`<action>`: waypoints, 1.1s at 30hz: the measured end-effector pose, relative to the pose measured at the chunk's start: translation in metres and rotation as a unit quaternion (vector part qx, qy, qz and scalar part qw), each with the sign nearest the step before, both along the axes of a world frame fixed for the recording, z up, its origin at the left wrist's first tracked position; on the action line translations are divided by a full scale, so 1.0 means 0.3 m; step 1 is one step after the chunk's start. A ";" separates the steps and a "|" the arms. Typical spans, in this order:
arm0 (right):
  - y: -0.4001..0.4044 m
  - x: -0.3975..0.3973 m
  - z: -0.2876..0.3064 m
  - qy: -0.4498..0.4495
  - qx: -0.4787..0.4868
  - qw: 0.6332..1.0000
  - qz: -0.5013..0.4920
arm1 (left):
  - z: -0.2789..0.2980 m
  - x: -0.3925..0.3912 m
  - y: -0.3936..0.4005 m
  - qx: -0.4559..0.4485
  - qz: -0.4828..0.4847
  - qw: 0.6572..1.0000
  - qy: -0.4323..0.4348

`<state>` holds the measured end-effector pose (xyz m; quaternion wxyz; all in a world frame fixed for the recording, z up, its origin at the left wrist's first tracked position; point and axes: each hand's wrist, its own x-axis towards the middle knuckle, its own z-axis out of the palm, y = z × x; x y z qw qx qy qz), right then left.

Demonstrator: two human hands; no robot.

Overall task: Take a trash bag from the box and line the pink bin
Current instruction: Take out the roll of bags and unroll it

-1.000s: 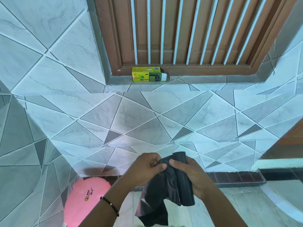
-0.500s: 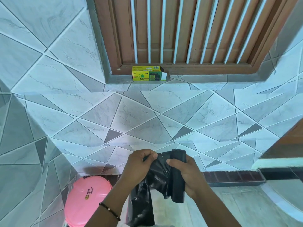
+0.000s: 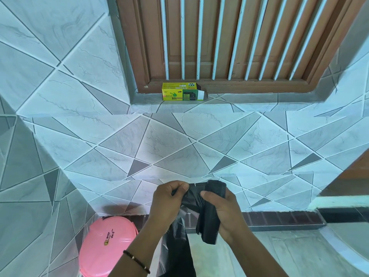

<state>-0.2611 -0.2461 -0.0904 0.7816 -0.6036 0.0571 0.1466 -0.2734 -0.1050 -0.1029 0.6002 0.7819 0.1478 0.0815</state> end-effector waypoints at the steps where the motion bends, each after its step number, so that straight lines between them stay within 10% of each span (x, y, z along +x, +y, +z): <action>1: 0.001 0.005 0.002 0.001 0.005 1.000 -0.011 | 0.000 0.001 0.004 -0.004 0.010 1.000 0.001; 18: -0.234 0.156 0.009 0.045 0.189 0.956 -0.220 | 0.049 0.026 0.221 0.179 0.137 0.974 -0.029; 33: -0.061 0.191 0.116 0.066 0.327 0.939 -0.088 | 0.132 0.091 -0.062 0.248 -0.207 0.946 -0.007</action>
